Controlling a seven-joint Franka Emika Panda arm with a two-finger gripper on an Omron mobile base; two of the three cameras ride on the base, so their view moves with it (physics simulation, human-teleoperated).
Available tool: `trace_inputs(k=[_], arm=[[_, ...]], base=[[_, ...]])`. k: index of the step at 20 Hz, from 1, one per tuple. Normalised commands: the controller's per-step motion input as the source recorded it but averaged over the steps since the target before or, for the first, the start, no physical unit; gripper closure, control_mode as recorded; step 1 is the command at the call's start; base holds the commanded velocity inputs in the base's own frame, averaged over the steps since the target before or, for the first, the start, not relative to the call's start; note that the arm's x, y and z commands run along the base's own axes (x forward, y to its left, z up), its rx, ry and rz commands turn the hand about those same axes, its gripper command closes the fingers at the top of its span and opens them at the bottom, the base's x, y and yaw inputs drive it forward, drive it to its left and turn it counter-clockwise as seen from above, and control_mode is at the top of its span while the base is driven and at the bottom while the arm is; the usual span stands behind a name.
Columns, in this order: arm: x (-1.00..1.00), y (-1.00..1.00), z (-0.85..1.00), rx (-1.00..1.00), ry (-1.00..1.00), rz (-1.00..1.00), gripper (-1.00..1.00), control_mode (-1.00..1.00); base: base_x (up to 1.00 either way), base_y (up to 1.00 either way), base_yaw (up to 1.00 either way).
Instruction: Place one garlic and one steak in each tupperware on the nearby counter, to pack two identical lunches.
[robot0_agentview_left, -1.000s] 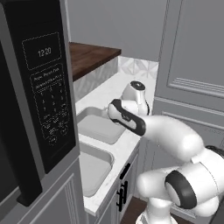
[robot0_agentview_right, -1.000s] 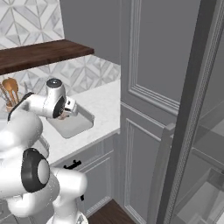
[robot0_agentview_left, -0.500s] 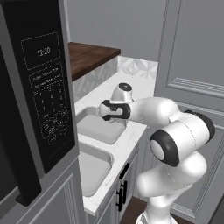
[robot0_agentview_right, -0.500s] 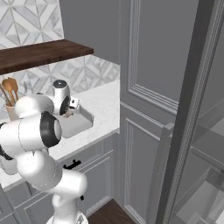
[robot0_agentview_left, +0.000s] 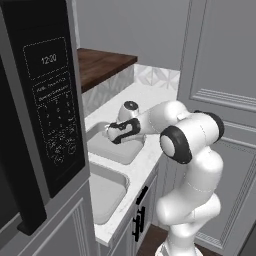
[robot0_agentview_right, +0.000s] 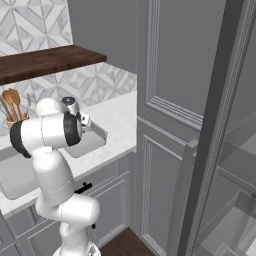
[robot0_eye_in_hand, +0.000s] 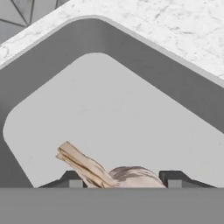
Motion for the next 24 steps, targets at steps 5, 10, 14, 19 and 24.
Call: trace_inputs(k=[5, 10, 14, 19, 24], arm=[[0.01, 0.0, 0.37, 0.0, 0.0, 0.0, -1.0, -1.0], [-0.2, -0.18, 0.24, 0.0, -0.04, -0.01, -1.0, -1.0], [-0.06, -0.14, -0.2, -0.03, -0.05, 0.0, -1.0, -1.0], [-0.63, -0.24, 0.32, 0.0, -0.16, 0.0, -1.0, -1.0], [-1.0, -0.88, 0.97, 0.12, -0.18, -0.06, -1.0, -1.0]], base=[[0.0, 0.0, 0.0], [0.0, 0.0, 0.0], [0.0, 0.0, 0.0], [0.0, 0.0, 0.0], [0.0, 0.0, 0.0]])
